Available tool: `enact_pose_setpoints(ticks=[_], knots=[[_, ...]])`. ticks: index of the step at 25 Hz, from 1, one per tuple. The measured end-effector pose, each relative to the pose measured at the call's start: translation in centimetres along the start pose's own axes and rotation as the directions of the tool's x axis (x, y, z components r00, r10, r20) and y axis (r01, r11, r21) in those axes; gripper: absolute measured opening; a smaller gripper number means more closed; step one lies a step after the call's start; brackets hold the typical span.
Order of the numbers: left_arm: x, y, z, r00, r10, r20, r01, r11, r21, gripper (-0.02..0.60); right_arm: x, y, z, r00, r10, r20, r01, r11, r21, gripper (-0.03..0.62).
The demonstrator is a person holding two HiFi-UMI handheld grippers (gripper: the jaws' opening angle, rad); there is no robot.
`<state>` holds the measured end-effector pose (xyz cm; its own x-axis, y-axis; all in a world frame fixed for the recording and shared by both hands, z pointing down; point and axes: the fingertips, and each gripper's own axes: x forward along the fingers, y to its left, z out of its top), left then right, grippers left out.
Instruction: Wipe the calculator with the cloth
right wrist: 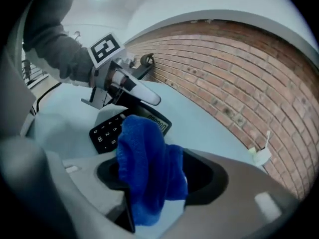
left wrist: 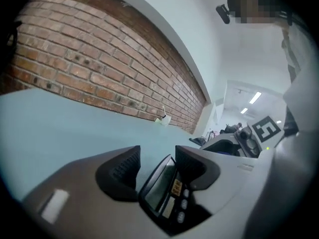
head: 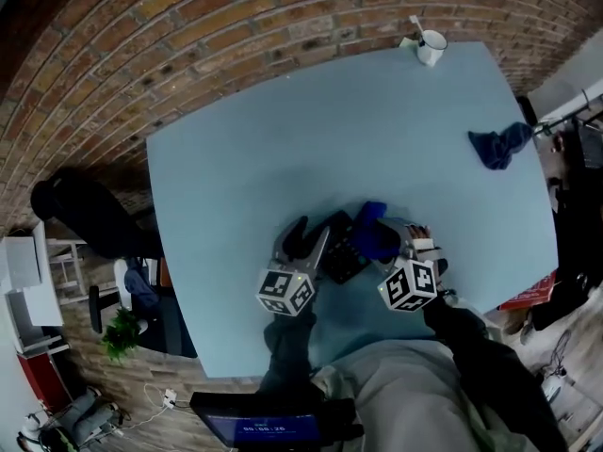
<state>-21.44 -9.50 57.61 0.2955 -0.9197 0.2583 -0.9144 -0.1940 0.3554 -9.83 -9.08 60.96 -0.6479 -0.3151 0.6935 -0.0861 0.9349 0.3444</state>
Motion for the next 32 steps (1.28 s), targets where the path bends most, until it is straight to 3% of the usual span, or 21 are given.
enact_pose_setpoints(ticks=[2,6,8,10,13,15,17,20,22,26,32], knots=[[-1.3,0.5,0.6,1.0,0.029,0.008,-0.029,0.999,0.022,0.223,-0.6,0.1,-0.4,1.0,0.024,-0.018,-0.023,0.999,0.038,0.296],[-6.2,1.8,2.4,0.991,0.116,0.063,-0.117,0.993,0.012,0.227,-4.3,-0.7,-2.4,0.999,0.035,-0.025,-0.031,0.989,0.147,0.308],[-9.0,1.8,3.1,0.982,0.151,0.113,-0.15,0.989,-0.013,0.227,-7.0,-1.3,-3.7,0.999,0.042,0.011,-0.043,0.962,0.271,0.308],[-12.0,1.2,3.2,0.971,0.175,0.165,-0.17,0.984,-0.046,0.224,-9.8,-1.4,-4.5,0.995,0.04,0.087,-0.072,0.911,0.407,0.308],[-17.2,-0.1,2.8,0.947,0.217,0.237,-0.197,0.975,-0.105,0.141,-13.8,-0.8,-3.8,0.973,-0.051,0.225,-0.078,0.843,0.532,0.295],[-19.8,-1.4,2.9,0.93,0.249,0.272,-0.213,0.964,-0.156,0.045,-16.1,-0.3,-2.4,0.946,-0.127,0.297,-0.067,0.821,0.567,0.241],[-21.4,-2.9,3.0,0.917,0.265,0.298,-0.214,0.958,-0.192,0.0,-17.8,0.6,-0.5,0.912,-0.174,0.371,-0.092,0.795,0.6,0.158],[-22.9,-5.4,3.0,0.91,0.247,0.334,-0.18,0.959,-0.22,0.0,-18.8,2.2,2.5,0.853,-0.21,0.478,-0.192,0.726,0.661,0.035],[-23.3,-7.0,2.9,0.912,0.219,0.347,-0.14,0.961,-0.238,0.0,-18.7,3.2,4.0,0.825,-0.223,0.52,-0.24,0.694,0.678,0.002],[-23.6,-8.8,3.3,0.919,0.164,0.358,-0.071,0.963,-0.259,0.001,-17.7,5.1,5.9,0.817,-0.204,0.54,-0.28,0.677,0.68,0.002],[-22.3,-9.9,2.9,0.938,0.096,0.334,-0.008,0.967,-0.255,0.0,-17.5,7.2,5.8,0.832,-0.192,0.521,-0.277,0.67,0.689,0.002]])
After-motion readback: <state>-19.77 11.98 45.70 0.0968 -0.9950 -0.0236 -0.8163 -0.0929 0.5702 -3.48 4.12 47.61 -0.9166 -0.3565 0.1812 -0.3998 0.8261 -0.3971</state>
